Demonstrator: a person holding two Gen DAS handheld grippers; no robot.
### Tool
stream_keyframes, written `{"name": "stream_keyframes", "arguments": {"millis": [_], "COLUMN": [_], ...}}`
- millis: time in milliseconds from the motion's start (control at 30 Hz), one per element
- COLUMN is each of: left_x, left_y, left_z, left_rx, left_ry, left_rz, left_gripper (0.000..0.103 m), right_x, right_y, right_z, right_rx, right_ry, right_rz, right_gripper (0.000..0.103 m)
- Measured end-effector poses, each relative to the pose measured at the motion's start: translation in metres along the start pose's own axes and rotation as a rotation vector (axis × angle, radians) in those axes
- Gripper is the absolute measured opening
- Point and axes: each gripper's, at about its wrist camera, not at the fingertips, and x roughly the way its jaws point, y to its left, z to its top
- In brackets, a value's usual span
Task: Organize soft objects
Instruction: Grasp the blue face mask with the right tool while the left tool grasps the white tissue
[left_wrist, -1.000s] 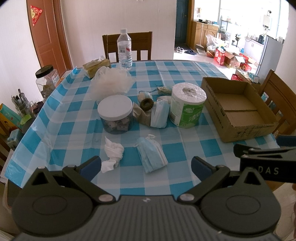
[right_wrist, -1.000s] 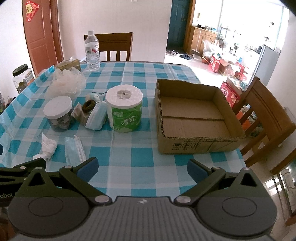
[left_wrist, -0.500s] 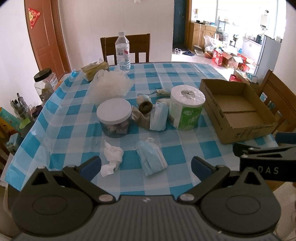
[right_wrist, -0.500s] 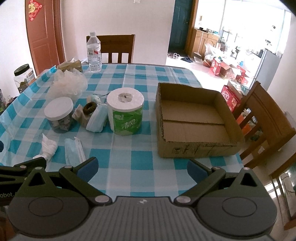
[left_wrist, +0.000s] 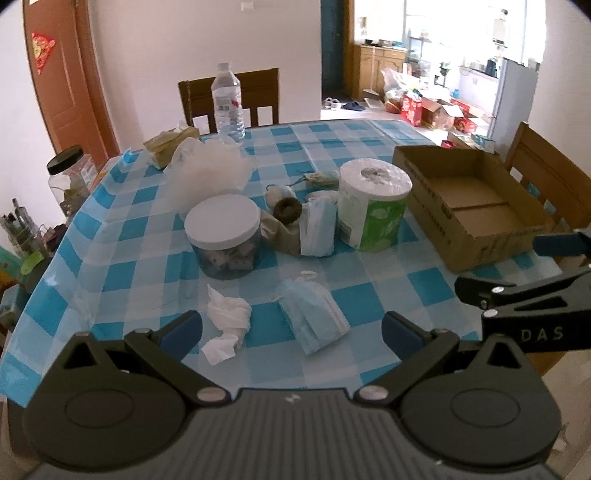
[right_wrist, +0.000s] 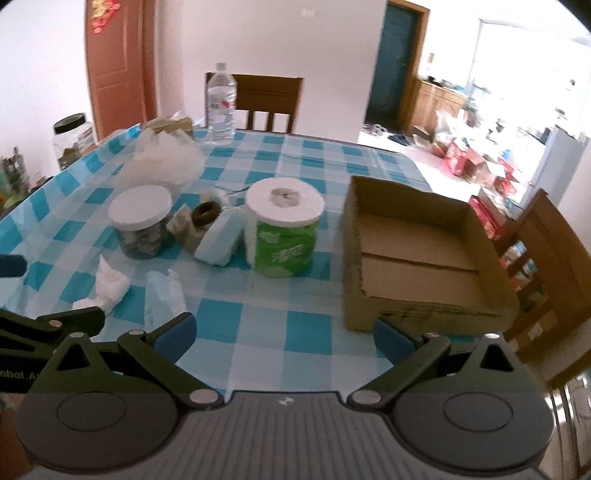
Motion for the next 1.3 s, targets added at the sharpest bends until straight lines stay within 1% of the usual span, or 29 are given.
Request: {"name": "stream_keyframes", "arguments": {"millis": [133, 300, 433, 567, 700, 867, 1033, 1200, 1300], "left_x": [0.01, 0.027, 0.044, 0.055, 0.062, 0.07, 0.077, 0.084, 0.088], "left_y": [0.01, 0.023, 0.04, 0.057, 0.069, 0.084, 0.099, 0.111, 0.114], "left_z": [-0.011, -0.022, -0.031, -0.037, -0.04, -0.045, -0.045, -0.045, -0.046], "left_rx": [0.028, 0.049, 0.021, -0.009, 0.005, 0.006, -0.02, -0.042, -0.044], "left_ry": [-0.016, 0.011, 0.048, 0.067, 0.084, 0.104, 0.113, 0.128, 0.136], "left_rz": [-0.007, -0.012, -0.018, -0.034, -0.018, -0.009, -0.001, -0.005, -0.009], "left_gripper": [0.102, 0.102, 0.102, 0.102, 0.102, 0.102, 0.102, 0.102, 0.102], "right_x": [0.012, 0.03, 0.046, 0.066, 0.088, 0.111, 0.128, 0.142, 0.148], "right_y": [0.011, 0.023, 0.032, 0.041, 0.052, 0.07, 0.088, 0.104, 0.11], "right_z": [-0.005, -0.012, -0.017, -0.021, -0.025, -0.023, -0.017, -0.013, -0.013], "right_rx": [-0.044, -0.089, -0.109, -0.119, -0.129, -0.146, -0.166, -0.179, -0.191], "right_ry": [0.0, 0.017, 0.044, 0.07, 0.095, 0.103, 0.11, 0.12, 0.127], "right_rz": [0.025, 0.072, 0.117, 0.163, 0.203, 0.234, 0.255, 0.265, 0.264], "right_gripper": [0.103, 0.103, 0.103, 0.103, 0.103, 0.103, 0.1, 0.09, 0.086]}}
